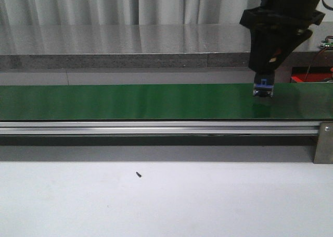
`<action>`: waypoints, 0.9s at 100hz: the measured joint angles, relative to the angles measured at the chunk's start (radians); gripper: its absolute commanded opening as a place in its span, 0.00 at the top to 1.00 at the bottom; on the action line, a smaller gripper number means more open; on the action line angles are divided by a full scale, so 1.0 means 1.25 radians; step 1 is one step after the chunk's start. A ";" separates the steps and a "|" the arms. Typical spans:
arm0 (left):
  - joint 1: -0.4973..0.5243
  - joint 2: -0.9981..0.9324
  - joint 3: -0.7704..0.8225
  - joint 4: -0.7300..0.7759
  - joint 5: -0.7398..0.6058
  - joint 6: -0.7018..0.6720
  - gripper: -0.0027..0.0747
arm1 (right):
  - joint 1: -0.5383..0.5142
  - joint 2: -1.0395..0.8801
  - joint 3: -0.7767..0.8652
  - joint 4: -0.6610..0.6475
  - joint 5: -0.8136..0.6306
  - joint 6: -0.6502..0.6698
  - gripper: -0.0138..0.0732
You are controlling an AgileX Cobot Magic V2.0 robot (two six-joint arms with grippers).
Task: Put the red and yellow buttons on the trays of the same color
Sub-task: 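Move the right gripper to the belt end and grasp the red button, then lower the red button into the red tray and open the right gripper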
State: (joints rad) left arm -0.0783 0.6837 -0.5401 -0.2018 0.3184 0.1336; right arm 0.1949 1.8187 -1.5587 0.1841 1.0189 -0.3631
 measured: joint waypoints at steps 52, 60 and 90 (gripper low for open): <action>0.000 0.000 0.000 0.000 0.000 0.000 0.99 | -0.336 0.000 -0.194 0.002 0.084 0.006 0.56; 0.000 0.000 0.000 0.000 0.000 0.000 0.99 | -0.383 0.007 -0.198 0.018 0.067 0.006 0.56; 0.000 0.000 0.000 0.000 0.000 0.000 0.99 | -0.437 0.130 -0.280 0.052 0.036 0.006 0.56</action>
State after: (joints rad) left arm -0.0783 0.6837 -0.5401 -0.2018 0.3184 0.1336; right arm -0.3516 1.9815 -1.9081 0.2485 1.0643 -0.3555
